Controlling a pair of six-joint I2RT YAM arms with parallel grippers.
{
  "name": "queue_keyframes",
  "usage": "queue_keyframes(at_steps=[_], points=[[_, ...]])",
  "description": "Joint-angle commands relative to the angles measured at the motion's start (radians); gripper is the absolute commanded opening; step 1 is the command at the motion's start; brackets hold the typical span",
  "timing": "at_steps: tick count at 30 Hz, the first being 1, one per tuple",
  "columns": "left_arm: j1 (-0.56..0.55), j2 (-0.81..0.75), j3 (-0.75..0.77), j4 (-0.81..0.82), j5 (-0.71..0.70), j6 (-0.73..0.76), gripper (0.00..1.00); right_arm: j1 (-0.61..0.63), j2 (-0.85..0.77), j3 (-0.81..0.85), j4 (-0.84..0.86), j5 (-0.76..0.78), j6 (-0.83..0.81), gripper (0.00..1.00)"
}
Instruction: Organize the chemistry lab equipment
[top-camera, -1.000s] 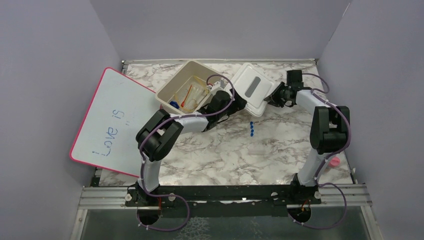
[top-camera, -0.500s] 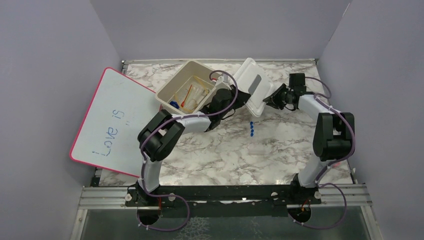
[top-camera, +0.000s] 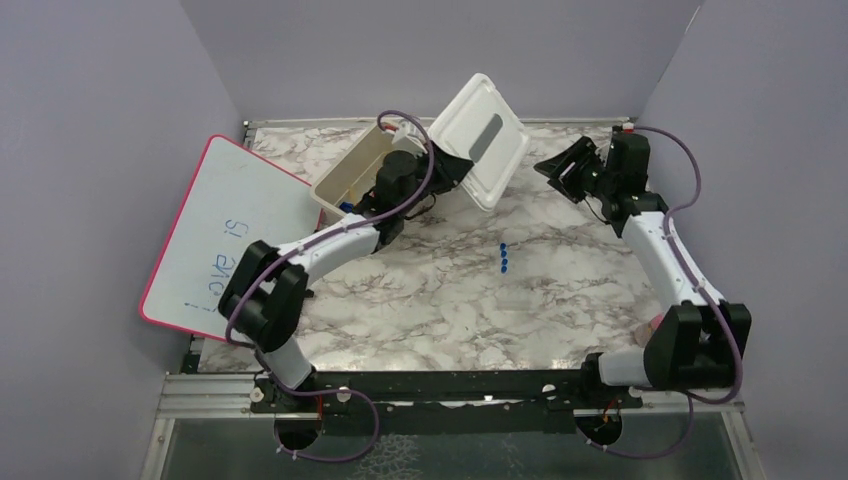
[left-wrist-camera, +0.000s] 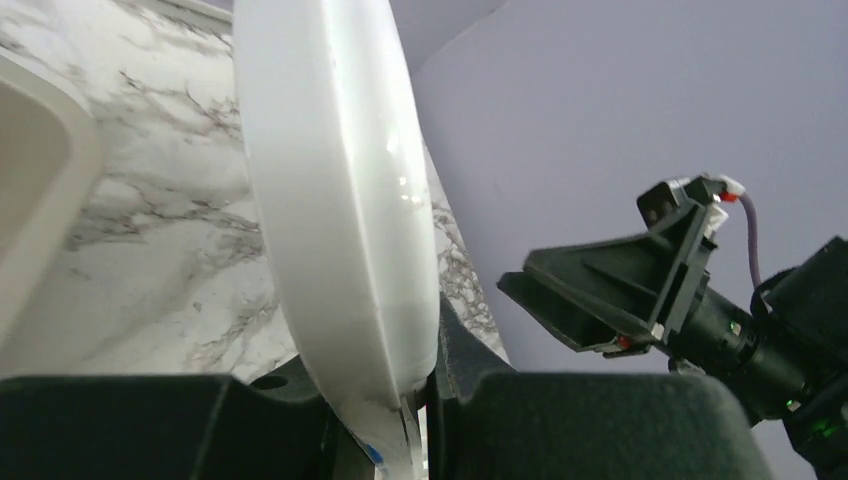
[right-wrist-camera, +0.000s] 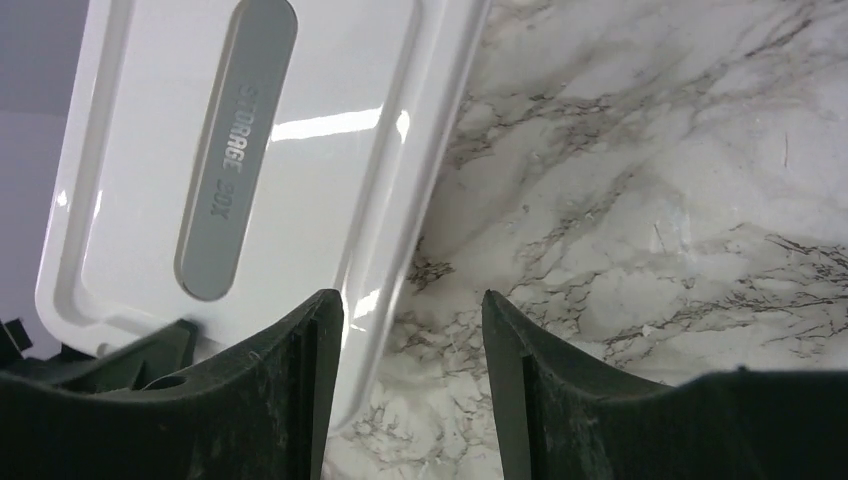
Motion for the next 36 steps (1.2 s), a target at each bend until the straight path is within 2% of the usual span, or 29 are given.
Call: queue_keyframes(at_steps=[1,5,9,15,22,30,36], points=[[0.092,-0.176,0.043,-0.217,0.078,0.037,0.0,-0.001,-0.125,-0.032,0.018,-0.054,-0.051,0.58],[0.206,-0.279,0.072,-0.4,0.167,0.044,0.0,-0.001,-0.199,-0.065,0.006,-0.068,-0.054,0.58],[0.343,-0.345,0.092,-0.548,0.315,0.06,0.0,0.0,-0.241,-0.092,0.014,-0.094,-0.052,0.58],[0.509,-0.387,0.054,-0.597,0.543,0.043,0.0,0.032,-0.227,-0.106,0.032,-0.127,-0.044,0.58],[0.59,-0.375,-0.027,-0.474,0.729,-0.059,0.0,0.162,-0.186,-0.081,0.055,-0.061,-0.035,0.57],[0.672,-0.409,-0.142,-0.433,0.683,-0.09,0.0,0.318,-0.098,-0.023,0.074,0.045,-0.033,0.57],[0.705,-0.444,-0.238,-0.221,0.68,-0.257,0.0,0.394,-0.046,0.016,0.075,0.102,-0.035,0.57]])
